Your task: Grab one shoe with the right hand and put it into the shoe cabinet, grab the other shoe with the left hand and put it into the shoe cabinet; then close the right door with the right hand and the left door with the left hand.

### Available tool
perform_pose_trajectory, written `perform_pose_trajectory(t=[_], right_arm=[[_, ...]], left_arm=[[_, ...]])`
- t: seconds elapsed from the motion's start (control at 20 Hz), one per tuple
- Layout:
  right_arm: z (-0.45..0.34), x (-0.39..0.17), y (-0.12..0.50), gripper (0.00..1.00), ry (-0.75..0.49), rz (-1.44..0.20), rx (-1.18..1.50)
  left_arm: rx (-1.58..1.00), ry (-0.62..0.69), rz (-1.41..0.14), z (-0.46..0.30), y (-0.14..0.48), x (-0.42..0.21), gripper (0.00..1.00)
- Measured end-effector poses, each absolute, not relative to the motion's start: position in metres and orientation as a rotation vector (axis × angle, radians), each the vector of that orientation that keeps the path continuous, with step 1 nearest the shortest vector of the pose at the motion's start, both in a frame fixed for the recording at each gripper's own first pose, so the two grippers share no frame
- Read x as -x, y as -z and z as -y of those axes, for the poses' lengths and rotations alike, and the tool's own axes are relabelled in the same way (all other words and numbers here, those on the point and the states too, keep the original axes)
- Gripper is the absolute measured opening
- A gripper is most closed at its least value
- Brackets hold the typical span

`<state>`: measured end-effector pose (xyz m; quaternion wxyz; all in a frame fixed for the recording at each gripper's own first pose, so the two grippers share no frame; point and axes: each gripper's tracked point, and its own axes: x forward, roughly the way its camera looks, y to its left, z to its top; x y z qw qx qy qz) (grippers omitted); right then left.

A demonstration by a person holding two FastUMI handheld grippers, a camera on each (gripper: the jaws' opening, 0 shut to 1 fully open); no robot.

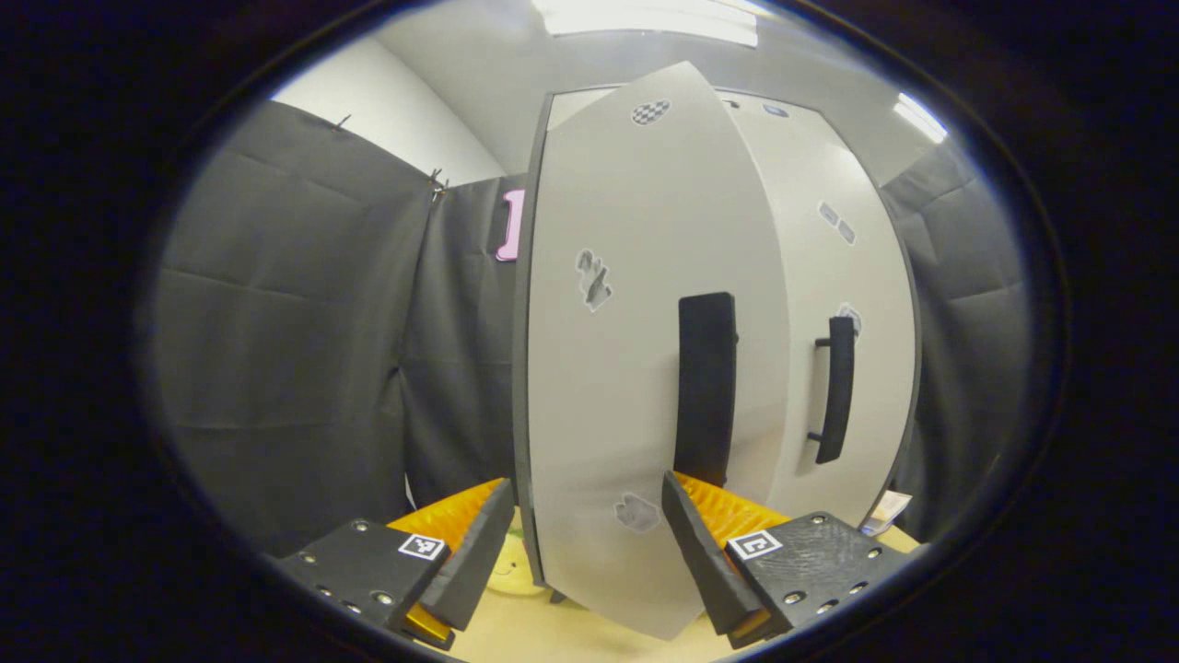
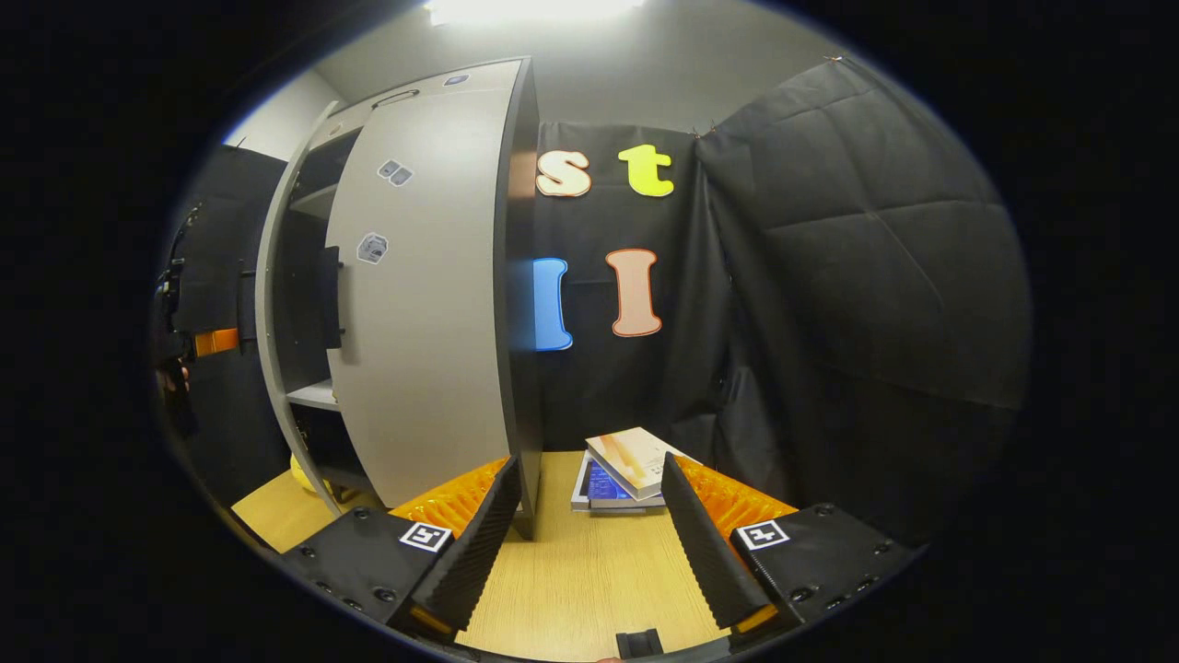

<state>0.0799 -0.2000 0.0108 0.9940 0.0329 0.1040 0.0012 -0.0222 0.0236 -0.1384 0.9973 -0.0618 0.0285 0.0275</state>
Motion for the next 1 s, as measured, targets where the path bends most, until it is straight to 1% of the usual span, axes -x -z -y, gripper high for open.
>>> perform_pose_trajectory(t=[0.05, 0.45, 0.55, 0.65, 0.7, 0.75, 0.8, 0.85, 0.9, 0.95, 1.0], right_arm=[[0.200, -0.079, -0.012, 0.96, -0.011, -0.205, -0.066], [0.181, -0.076, -0.025, 0.96, -0.127, -0.151, -0.079], [0.175, -0.067, -0.033, 0.96, -0.125, -0.137, -0.072], [0.164, -0.056, -0.039, 0.96, -0.113, -0.125, -0.070], [0.159, -0.050, -0.042, 0.92, -0.102, -0.121, -0.067], [0.153, -0.044, -0.046, 0.96, -0.093, -0.115, -0.069], [0.144, -0.037, -0.050, 0.96, -0.090, -0.110, -0.073], [0.135, -0.031, -0.055, 0.92, -0.090, -0.104, -0.071], [0.128, -0.026, -0.058, 0.92, -0.085, -0.100, -0.063], [0.121, -0.019, -0.061, 0.92, -0.079, -0.095, -0.055], [0.113, -0.012, -0.063, 0.96, -0.078, -0.090, -0.052]], left_arm=[[0.120, -0.061, -0.063, -0.022, 0.140, 0.026, 0.93], [0.071, -0.100, -0.051, -0.024, 0.128, 0.081, 0.94], [0.075, -0.070, -0.049, -0.024, 0.125, 0.099, 0.95], [0.062, -0.052, -0.049, -0.031, 0.124, 0.114, 0.94], [0.060, -0.037, -0.051, -0.035, 0.124, 0.122, 0.94], [0.060, -0.023, -0.055, -0.039, 0.123, 0.129, 0.95], [0.057, -0.010, -0.057, -0.044, 0.123, 0.137, 0.95], [0.053, 0.000, -0.053, -0.051, 0.123, 0.146, 0.96], [0.048, 0.006, -0.048, -0.057, 0.121, 0.154, 0.94], [0.046, 0.012, -0.046, -0.064, 0.122, 0.163, 0.94], [0.047, 0.017, -0.043, -0.070, 0.121, 0.171, 0.94]])
